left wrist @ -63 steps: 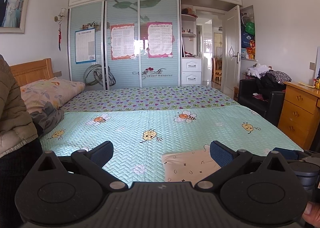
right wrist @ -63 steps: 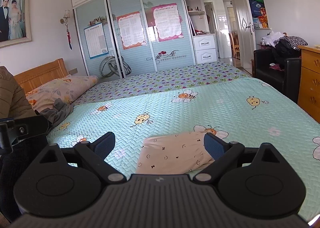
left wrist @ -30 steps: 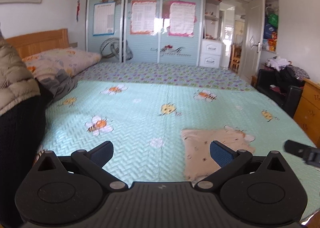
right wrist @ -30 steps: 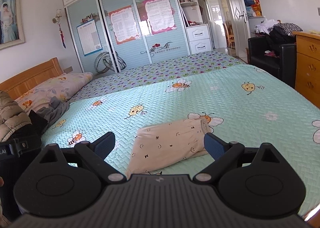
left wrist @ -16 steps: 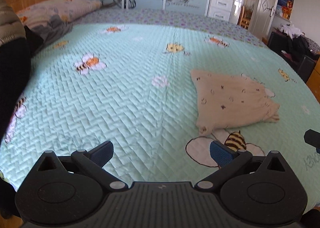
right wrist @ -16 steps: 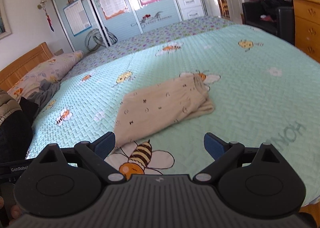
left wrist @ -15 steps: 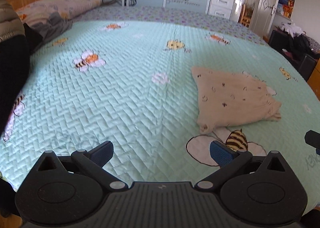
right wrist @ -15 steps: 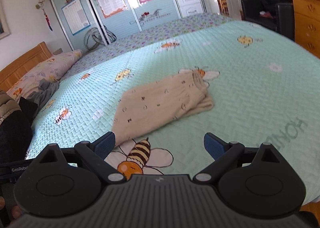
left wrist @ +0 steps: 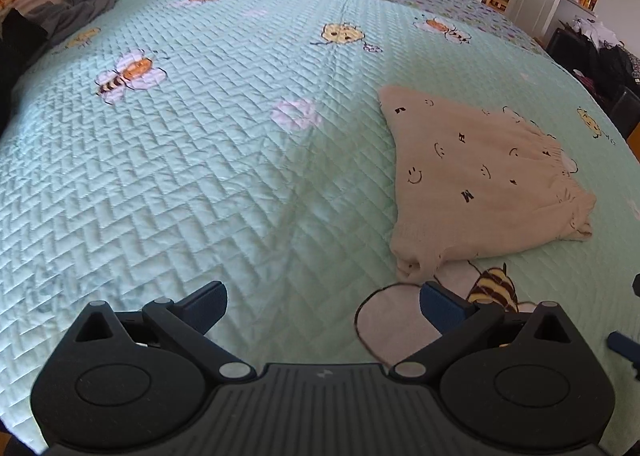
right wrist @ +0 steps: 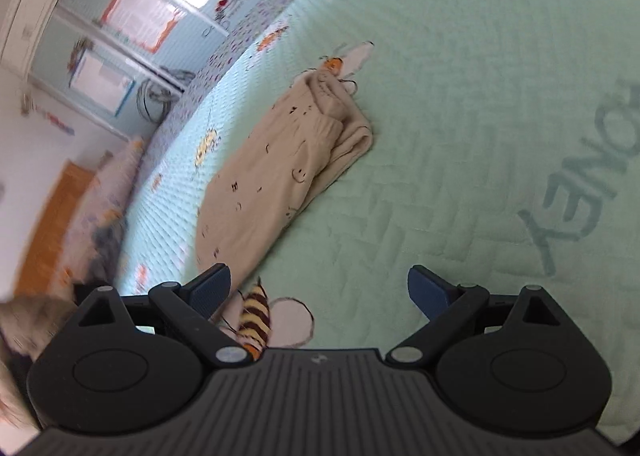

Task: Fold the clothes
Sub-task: 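Grasp one edge of the beige pants with the right tool while the left grasps another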

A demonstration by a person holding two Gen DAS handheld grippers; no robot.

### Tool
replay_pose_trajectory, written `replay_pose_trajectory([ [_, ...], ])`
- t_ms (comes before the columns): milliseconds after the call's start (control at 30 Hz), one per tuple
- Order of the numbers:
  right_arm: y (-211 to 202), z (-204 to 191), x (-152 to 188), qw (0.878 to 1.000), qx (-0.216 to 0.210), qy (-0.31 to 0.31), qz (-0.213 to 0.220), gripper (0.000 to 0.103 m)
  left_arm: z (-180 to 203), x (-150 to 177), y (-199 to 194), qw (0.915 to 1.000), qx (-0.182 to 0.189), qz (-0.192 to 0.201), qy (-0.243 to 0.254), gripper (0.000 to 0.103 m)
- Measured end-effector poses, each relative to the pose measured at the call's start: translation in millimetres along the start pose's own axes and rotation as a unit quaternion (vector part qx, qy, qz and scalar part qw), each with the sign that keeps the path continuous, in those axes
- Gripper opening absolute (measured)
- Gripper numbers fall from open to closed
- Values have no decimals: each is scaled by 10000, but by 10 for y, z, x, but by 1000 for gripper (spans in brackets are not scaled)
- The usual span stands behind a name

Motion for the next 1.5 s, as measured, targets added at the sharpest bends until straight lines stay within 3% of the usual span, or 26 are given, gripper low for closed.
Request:
replay_pose_trajectory([
  [167, 89, 291, -206, 9929, -448, 1081, 198, 96, 118, -170, 220, 9999, 7, -140, 56, 102],
  [267, 141, 365, -351, 9863, -751, 1430, 340, 96, 156, -288, 337, 9993, 293, -222, -119, 102],
  [367, 217, 411, -497, 9807, -1009, 1613, 441, 99, 165, -388, 473, 9944, 840, -390, -504, 102],
  [567, 372, 495, -659, 9733, -1521, 1668, 420, 99, 239, -526, 665, 9911, 1113, -235, -689, 102],
  [833, 575, 428, -779, 9799, -1422, 1393, 91, 99, 440, -681, 794, 9952, 910, -146, -320, 102],
  [1000, 671, 507, -895, 9791, -1328, 1537, -45, 99, 618, -827, 861, 9947, 955, -376, 9, 102],
  [1233, 746, 506, -963, 9773, -1142, 1747, -359, 100, 756, -1042, 989, 9804, 1649, -1030, -309, 102],
  [1433, 578, 639, -960, 9715, -1444, 1835, -413, 97, 759, -1099, 1095, 9648, 2192, -1314, -614, 102],
  [1500, 553, 665, -965, 9704, -1465, 1872, -414, 97, 757, -1128, 1149, 9554, 2467, -1416, -799, 102],
])
Point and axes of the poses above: each gripper's, at about its wrist camera, not at the fingertips, and y roughly the way its jaws point, z to its right, x to its underside, the point moved 4 cm from there along y, roughly the way its jaws point, and after that the axes turned 15 degrees about -x, right-handed, at the moved point
